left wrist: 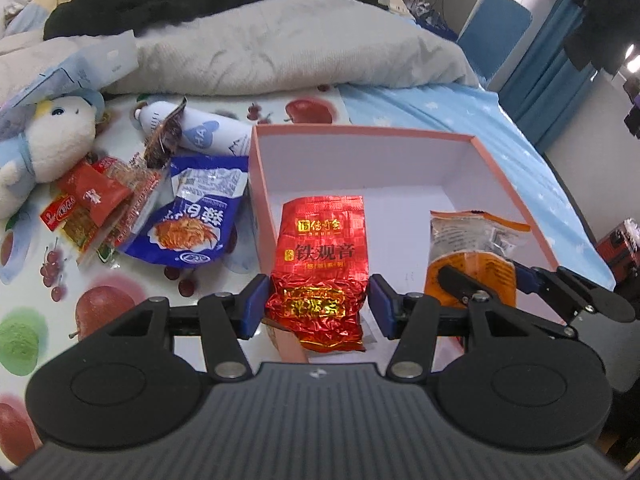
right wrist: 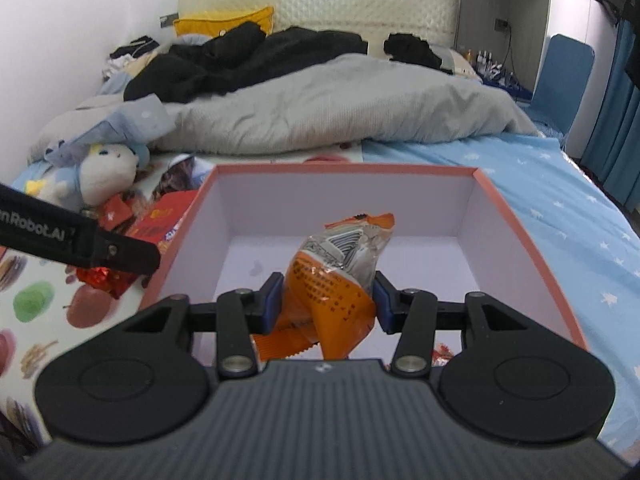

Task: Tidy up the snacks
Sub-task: 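Lower the red tea packet and orange bag into the pink box, opening both grippers, then withdraw both tools from the pink box back toward the snack pile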

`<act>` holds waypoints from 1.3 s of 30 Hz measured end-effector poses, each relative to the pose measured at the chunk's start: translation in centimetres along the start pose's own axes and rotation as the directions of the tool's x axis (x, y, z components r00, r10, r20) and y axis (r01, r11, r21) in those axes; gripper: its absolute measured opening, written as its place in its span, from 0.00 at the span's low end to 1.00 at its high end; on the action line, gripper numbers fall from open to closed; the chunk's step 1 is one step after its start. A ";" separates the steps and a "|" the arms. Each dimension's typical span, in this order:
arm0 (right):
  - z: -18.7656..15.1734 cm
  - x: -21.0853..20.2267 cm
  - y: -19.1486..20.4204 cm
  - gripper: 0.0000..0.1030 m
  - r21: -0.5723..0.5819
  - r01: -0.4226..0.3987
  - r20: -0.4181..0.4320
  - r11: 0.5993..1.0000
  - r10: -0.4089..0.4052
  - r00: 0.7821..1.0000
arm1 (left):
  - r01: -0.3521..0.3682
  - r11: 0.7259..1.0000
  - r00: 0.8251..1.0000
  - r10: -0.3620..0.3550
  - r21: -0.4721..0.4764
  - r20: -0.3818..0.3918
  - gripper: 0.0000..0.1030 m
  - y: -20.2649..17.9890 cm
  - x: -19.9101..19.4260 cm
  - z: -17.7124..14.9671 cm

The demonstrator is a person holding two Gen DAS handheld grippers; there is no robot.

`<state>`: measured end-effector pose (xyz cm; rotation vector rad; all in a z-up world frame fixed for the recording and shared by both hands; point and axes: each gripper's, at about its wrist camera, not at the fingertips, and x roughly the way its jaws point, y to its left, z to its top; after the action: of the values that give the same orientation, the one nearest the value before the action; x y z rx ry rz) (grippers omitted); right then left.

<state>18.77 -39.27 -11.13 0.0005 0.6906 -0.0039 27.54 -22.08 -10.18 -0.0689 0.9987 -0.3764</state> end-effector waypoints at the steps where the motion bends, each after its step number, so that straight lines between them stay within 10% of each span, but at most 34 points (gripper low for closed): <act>1: -0.1 0.3 0.0 0.48 0.002 -0.003 -0.010 1.000 0.003 1.000 | 0.000 1.000 1.000 0.000 0.002 -0.005 0.58 0.0 0.1 0.0; 21: 2.3 -2.3 0.0 0.54 0.060 -0.046 0.069 0.997 0.042 0.997 | -0.001 1.000 0.994 0.004 -0.028 0.106 0.67 2.0 -3.6 1.2; 39: 6.1 -9.2 5.3 0.54 0.020 -0.117 0.265 0.993 0.108 0.958 | -0.047 0.999 0.950 0.052 -0.025 0.309 0.67 6.0 -13.2 0.3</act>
<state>15.63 -33.91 -0.58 0.0727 0.4233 0.0917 23.06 -12.00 -0.73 -0.1147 0.6910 -0.3000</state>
